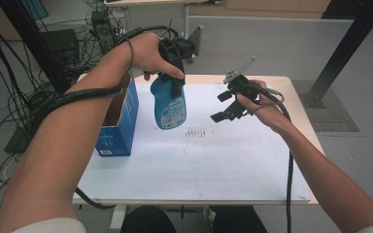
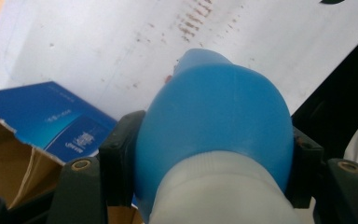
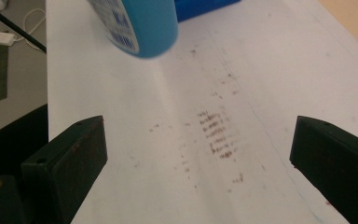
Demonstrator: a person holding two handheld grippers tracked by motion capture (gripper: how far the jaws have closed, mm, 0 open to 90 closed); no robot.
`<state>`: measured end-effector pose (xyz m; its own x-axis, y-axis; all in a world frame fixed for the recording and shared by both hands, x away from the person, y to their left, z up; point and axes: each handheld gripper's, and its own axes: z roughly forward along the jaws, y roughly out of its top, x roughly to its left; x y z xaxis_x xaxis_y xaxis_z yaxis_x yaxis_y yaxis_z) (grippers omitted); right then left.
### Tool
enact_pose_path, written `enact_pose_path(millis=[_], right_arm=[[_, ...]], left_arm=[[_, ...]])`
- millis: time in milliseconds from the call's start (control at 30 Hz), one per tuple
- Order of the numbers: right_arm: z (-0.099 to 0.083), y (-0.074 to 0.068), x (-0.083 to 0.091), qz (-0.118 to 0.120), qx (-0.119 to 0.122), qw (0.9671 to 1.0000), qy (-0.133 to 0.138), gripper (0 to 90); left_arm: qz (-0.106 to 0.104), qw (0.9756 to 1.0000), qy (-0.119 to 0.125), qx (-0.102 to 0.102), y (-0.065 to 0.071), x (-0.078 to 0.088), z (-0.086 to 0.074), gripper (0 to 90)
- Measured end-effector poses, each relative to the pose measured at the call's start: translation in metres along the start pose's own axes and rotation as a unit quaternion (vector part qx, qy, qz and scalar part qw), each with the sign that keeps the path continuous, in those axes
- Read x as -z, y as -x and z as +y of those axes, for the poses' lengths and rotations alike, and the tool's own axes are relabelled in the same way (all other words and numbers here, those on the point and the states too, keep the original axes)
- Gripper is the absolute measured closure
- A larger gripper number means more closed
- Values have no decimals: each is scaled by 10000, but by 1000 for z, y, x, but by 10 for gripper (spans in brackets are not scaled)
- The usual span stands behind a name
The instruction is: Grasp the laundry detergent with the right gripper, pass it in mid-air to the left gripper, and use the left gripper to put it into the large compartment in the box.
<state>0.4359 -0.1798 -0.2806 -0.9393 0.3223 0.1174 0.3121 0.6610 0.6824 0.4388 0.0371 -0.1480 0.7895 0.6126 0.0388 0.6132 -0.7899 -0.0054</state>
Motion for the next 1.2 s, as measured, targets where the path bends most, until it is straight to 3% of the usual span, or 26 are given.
enact_pose_path(millis=[167,267,367,500,633,767,833,867,933,1167,1200], right_arm=[[-8,7,13,-231,-191,9992,-260,37],[-12,10,20,-310,-255,9986,-331,37],[-16,12,24,-425,-277,9978,-430,37],[-21,13,28,-497,-291,9964,-622,37],[-28,15,34,-599,-350,9952,-695,38],[-33,15,39,-639,-387,9942,-776,40],[-35,15,42,-664,-408,9942,-741,39],[-36,16,43,-670,-402,9943,-720,39],[-37,15,43,-672,-410,9941,-749,39],[-37,14,47,-716,-350,9933,-840,40],[-37,13,48,-723,-353,9932,-838,40]], left_arm=[[83,9987,26,509,-6,13,-3,362],[92,9957,50,921,-13,22,-7,362],[111,9911,59,1327,-21,33,-11,363],[128,9826,91,1852,-32,46,-18,363],[109,9698,180,2429,-45,59,-29,363],[170,9532,252,3010,-60,74,-41,362],[228,9483,239,3157,-65,80,-46,362],[250,9433,254,3300,-68,83,-50,362],[263,9379,283,3447,-73,88,-55,362],[211,9127,484,4052,-93,108,-82,362],[232,9107,483,4096,-95,110,-84,362]])
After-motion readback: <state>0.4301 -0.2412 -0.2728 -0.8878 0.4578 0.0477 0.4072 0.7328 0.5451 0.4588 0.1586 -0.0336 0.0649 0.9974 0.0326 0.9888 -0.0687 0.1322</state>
